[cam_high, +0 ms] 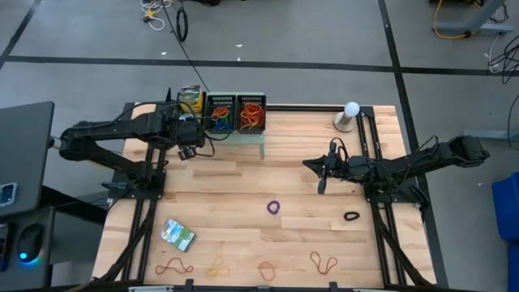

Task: Pick & Place Office Desk Supplies
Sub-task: Put the crayon box into the left black bin on the shelf, then put the red rubber band into the right black bin on the shelf

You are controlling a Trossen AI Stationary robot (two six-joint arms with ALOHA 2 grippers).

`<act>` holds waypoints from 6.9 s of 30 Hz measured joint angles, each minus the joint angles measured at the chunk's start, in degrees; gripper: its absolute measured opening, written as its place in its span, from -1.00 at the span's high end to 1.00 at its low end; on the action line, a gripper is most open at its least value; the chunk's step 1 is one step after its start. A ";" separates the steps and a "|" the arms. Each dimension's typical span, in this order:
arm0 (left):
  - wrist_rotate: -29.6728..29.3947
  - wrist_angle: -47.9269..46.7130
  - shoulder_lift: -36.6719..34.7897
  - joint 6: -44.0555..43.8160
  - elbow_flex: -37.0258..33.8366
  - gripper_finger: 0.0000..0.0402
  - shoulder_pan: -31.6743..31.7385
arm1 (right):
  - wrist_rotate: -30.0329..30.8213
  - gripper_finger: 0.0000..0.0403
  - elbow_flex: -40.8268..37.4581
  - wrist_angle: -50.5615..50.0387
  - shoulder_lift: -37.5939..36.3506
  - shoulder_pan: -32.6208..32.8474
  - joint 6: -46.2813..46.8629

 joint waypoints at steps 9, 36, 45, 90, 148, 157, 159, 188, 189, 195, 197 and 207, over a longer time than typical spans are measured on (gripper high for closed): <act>-5.91 0.00 0.00 -1.03 0.00 0.97 0.01 | 0.00 0.93 0.00 -0.01 0.00 0.01 -0.04; -11.58 7.33 -0.02 7.04 0.07 0.96 10.90 | 0.00 0.93 0.00 -0.02 0.00 -0.01 -0.09; -12.12 15.61 -0.02 14.71 0.07 0.96 16.23 | 0.00 0.93 0.00 -0.02 0.00 0.00 -0.08; -0.90 23.83 -0.02 25.26 5.28 0.65 24.74 | 0.00 0.93 0.00 -0.02 0.00 -0.02 -0.05; 13.20 74.94 3.77 -13.54 -30.56 0.90 -11.71 | -6.95 0.93 -0.02 -0.39 0.02 0.01 1.07; 21.27 95.40 13.06 -12.10 -30.42 0.94 -13.56 | -9.49 0.96 -0.01 -0.24 0.02 0.01 0.34; 23.91 95.83 14.87 -14.32 -29.53 0.92 -13.65 | -9.97 0.98 -0.02 -0.23 0.02 0.01 -0.19; 44.43 39.80 34.55 -45.84 -0.15 0.53 -51.94 | -8.94 0.95 0.00 -0.39 0.02 0.01 -2.01; 45.05 39.69 34.83 -47.24 0.09 0.53 -52.81 | -8.94 0.95 -0.02 -0.38 0.02 0.01 -2.01; 49.50 39.64 37.15 -57.93 0.11 0.53 -56.31 | -8.96 0.95 -0.02 -0.35 0.02 0.01 -2.02; 51.05 39.72 38.15 -60.83 0.11 0.53 -57.12 | -8.96 0.95 -0.02 -0.35 0.02 0.01 -2.03; 52.89 41.40 42.60 -72.67 0.09 0.53 -59.47 | -8.97 0.95 -0.02 -0.33 0.02 0.01 -2.03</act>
